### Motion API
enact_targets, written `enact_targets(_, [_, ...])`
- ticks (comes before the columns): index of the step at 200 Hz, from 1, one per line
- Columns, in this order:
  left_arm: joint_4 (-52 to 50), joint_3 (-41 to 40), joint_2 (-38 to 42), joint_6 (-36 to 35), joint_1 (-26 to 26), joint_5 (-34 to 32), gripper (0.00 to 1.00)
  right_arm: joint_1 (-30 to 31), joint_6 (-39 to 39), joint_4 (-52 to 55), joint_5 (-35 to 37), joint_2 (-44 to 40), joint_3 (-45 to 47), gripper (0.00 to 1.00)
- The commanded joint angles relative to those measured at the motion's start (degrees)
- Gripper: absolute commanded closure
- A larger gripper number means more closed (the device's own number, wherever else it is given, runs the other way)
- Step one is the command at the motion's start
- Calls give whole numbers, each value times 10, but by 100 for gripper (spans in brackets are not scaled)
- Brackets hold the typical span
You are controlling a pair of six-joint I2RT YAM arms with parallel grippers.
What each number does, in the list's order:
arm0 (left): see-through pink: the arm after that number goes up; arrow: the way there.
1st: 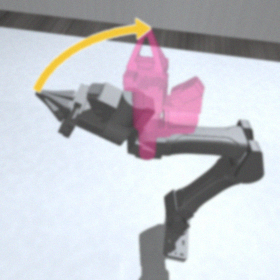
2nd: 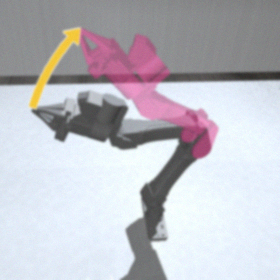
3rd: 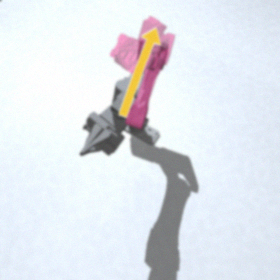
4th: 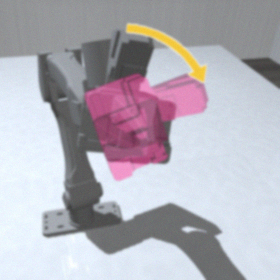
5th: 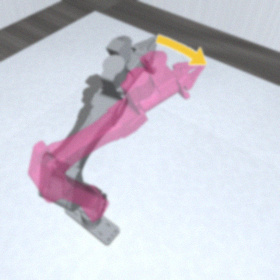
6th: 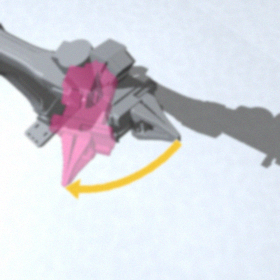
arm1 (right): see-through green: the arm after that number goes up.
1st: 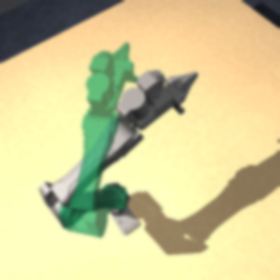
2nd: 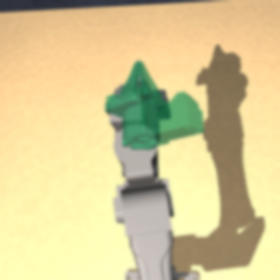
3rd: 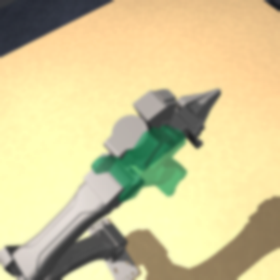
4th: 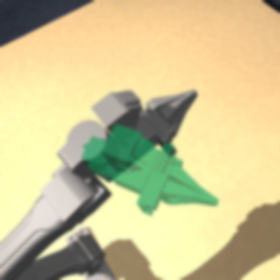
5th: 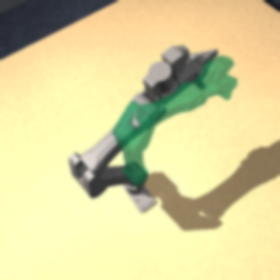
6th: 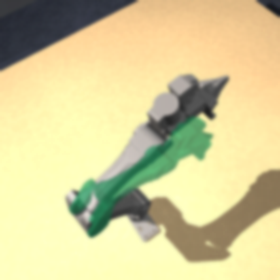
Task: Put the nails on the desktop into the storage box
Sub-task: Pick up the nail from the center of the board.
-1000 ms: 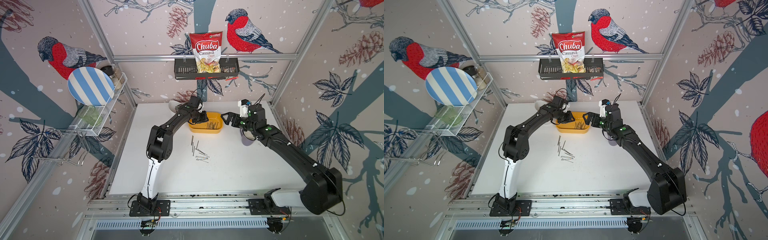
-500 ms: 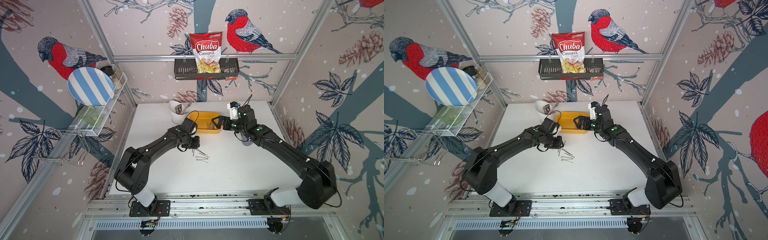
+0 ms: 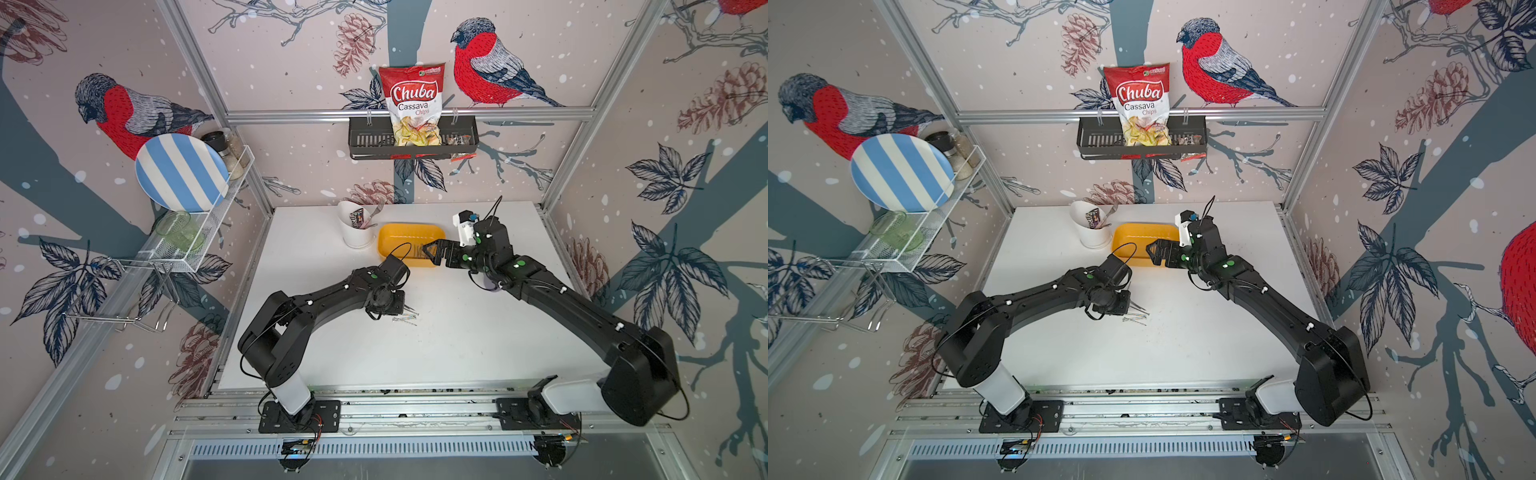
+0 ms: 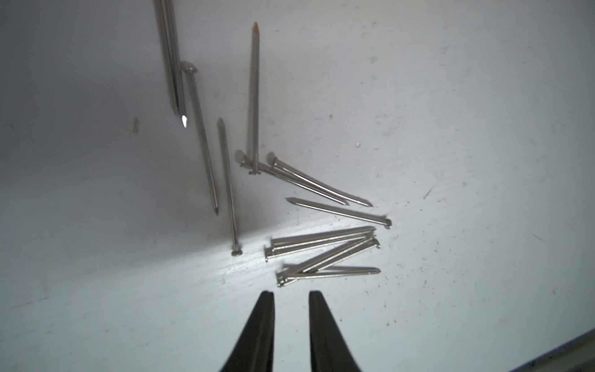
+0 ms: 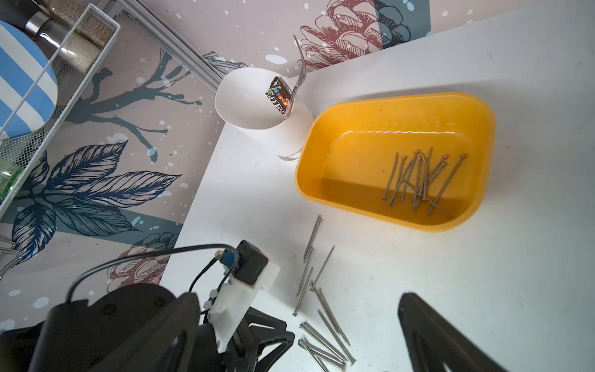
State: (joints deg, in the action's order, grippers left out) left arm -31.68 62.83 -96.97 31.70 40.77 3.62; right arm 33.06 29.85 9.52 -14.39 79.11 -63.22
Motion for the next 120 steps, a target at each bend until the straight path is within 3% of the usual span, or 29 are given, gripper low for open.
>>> enact_targets(1, [-29, 11, -15, 15, 2, -38, 77, 0, -12, 7, -6, -5, 5, 0])
enact_targets(120, [-62, 70, -90, -15, 2, -67, 76, -15, -21, 10, -35, 17, 8, 0])
